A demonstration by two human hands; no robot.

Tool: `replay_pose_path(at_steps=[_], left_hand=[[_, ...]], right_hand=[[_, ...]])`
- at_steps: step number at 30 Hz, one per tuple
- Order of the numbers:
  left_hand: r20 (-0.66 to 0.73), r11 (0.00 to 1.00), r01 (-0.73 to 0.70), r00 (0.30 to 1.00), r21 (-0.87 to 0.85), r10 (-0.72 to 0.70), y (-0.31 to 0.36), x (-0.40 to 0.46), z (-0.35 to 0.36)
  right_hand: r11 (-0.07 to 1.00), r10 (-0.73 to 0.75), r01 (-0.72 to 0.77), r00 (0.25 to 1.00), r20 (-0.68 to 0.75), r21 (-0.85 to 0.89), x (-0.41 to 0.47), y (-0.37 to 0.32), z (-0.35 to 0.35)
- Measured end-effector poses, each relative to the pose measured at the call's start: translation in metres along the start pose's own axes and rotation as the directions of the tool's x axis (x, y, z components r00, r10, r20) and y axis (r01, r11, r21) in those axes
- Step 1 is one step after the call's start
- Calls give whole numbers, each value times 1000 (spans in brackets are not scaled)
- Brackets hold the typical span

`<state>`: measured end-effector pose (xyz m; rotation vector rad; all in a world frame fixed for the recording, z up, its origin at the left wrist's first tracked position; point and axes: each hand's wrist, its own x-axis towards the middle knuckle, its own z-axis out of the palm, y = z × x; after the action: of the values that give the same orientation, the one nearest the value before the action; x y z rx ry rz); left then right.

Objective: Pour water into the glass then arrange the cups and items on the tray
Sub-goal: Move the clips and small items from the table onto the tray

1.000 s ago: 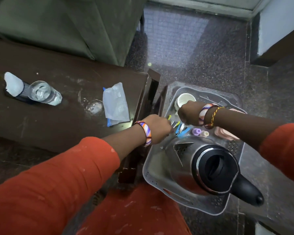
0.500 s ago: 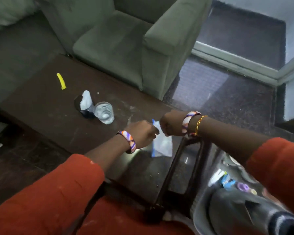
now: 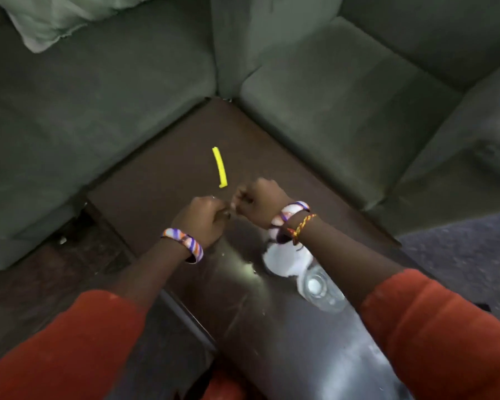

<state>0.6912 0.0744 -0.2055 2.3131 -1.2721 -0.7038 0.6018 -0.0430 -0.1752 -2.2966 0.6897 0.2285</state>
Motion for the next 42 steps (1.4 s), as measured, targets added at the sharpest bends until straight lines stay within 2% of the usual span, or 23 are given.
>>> replay_pose_path(at_steps=[4, 8, 11, 16, 19, 21, 25, 29, 32, 35, 39, 42], left_hand=[[3, 991, 132, 991, 19, -132, -65, 40, -5], [12, 991, 129, 991, 32, -130, -98, 52, 3], [30, 993, 109, 993, 35, -110, -106, 55, 5], [83, 994, 44, 995, 96, -52, -94, 63, -5], [43, 979, -45, 998, 200, 38, -69, 66, -17], [21, 944, -147, 989, 297, 148, -42, 69, -26], [26, 854, -331, 936, 402, 350, 27, 72, -36], [88, 768, -486, 863, 417, 498, 101, 66, -28], [210, 681, -608, 788, 408, 578, 160, 53, -13], [348, 607, -718, 696, 341, 628, 219, 28, 14], [431, 546, -810, 580, 215, 691, 291, -19, 61], [463, 449, -883, 456, 135, 760, 342, -64, 99]], right_hand=[[992, 129, -128, 989, 68, -18, 96, -8, 40], [944, 328, -321, 934, 144, -74, 152, 13, 68], [922, 386, -375, 903, 190, -94, 165, 26, 88], [913, 406, -397, 905, 122, -98, 147, 25, 91], [923, 376, -375, 927, -2, -82, 123, 22, 64], [939, 334, -338, 941, -57, -64, 98, 19, 36], [962, 272, -275, 951, -148, -1, 30, 22, -27], [942, 336, -328, 909, -248, 74, -52, 38, -74], [908, 417, -401, 846, -333, 118, -120, 54, -92], [854, 520, -468, 744, -420, 228, -194, 74, -95], [699, 708, -588, 487, -512, 407, -295, 102, -85], [590, 797, -632, 355, -488, 503, -376, 120, -74]])
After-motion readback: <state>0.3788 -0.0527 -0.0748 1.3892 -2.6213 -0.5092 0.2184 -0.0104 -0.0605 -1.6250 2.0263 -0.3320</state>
